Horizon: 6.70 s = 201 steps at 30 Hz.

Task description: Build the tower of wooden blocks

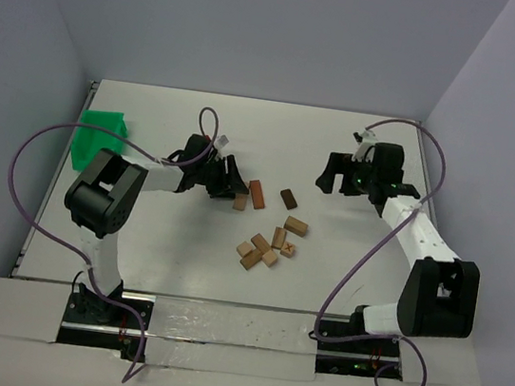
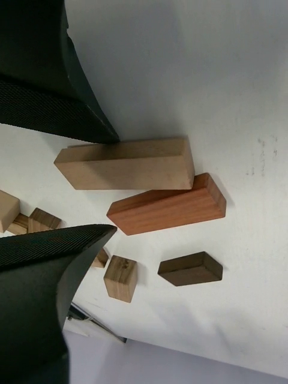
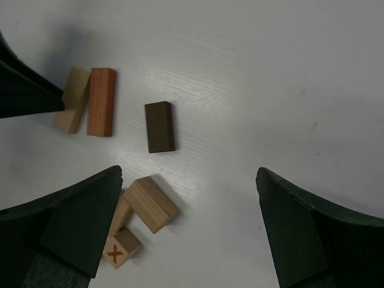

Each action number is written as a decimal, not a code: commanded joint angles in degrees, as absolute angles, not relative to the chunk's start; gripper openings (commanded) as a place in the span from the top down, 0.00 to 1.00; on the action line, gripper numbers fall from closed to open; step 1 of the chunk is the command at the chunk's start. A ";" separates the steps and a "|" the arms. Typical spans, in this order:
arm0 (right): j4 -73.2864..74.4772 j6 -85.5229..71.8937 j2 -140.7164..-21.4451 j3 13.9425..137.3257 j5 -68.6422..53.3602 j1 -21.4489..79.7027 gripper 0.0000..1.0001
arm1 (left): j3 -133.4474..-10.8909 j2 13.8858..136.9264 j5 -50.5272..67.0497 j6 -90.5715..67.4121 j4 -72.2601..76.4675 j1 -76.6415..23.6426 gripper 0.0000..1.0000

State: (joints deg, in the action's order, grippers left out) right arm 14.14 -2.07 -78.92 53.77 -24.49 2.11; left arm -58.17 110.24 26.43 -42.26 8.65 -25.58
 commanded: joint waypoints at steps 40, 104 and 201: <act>16.06 -12.39 -114.34 75.28 -28.06 26.81 0.46 | -63.32 109.53 29.11 -27.49 -4.82 -25.60 0.65; 19.63 -15.76 -122.29 73.94 -24.96 27.22 0.90 | -67.03 116.19 21.48 -29.00 -6.36 -25.46 0.76; 21.71 -16.13 -122.87 73.70 -22.81 25.22 0.76 | -58.69 111.69 21.13 -26.76 -6.28 -28.57 0.77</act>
